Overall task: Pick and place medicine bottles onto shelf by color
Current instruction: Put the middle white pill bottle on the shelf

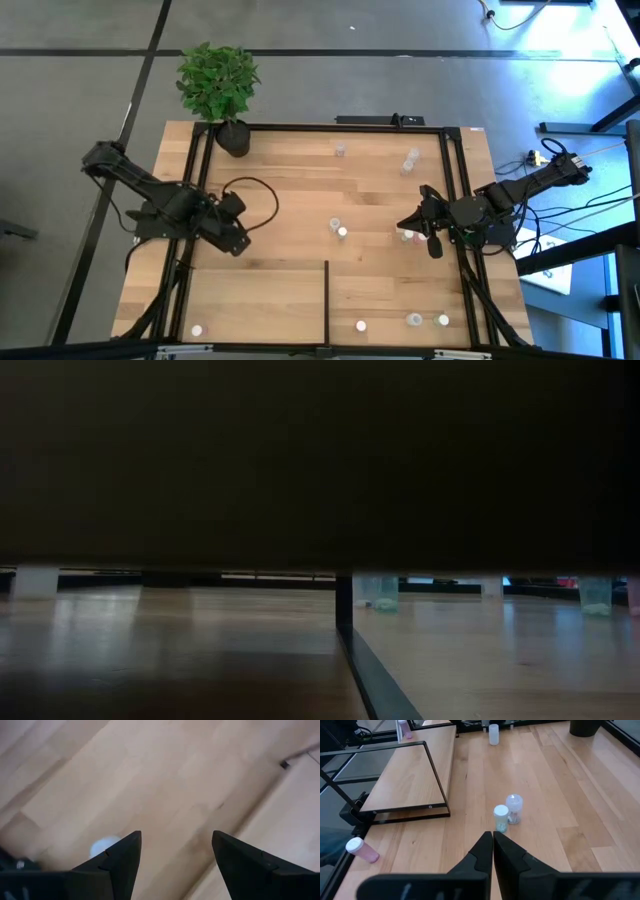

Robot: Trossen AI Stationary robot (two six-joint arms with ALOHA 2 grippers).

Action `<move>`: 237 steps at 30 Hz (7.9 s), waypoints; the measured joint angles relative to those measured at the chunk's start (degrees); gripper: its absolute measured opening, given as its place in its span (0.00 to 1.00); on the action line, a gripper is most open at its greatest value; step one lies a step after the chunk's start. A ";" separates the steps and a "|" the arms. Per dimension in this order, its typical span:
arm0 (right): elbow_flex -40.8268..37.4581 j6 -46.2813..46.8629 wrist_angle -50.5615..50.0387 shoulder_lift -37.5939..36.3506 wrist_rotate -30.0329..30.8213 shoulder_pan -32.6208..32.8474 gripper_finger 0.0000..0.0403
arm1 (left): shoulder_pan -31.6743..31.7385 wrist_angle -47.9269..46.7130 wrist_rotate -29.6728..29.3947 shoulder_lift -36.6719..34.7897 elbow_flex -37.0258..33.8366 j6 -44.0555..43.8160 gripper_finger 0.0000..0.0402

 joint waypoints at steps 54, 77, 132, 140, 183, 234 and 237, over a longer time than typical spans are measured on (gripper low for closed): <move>0.00 -9.13 3.08 0.04 0.09 -0.02 0.04 | 10.40 -7.65 9.68 11.04 -3.13 -4.60 0.59; 0.00 -9.07 3.04 0.04 0.07 0.00 0.04 | 14.33 -0.88 13.70 10.99 -13.58 -3.38 0.59; 0.00 -9.10 2.97 0.04 0.04 0.00 0.04 | 11.18 10.81 13.68 10.93 -16.60 -3.78 0.34; 0.00 -9.09 2.95 0.04 0.04 0.00 0.04 | 5.88 10.73 11.69 10.93 -10.22 -3.77 0.33; 0.00 -9.07 2.97 0.04 0.02 0.00 0.04 | -19.96 18.57 1.47 11.41 4.87 7.23 0.33; -0.02 -9.05 2.96 0.02 0.02 0.00 0.04 | -28.25 4.48 15.07 37.92 27.64 -8.49 0.33; -0.02 -9.06 2.97 0.02 0.02 0.00 0.04 | -28.22 4.94 15.22 37.92 26.98 -8.51 0.33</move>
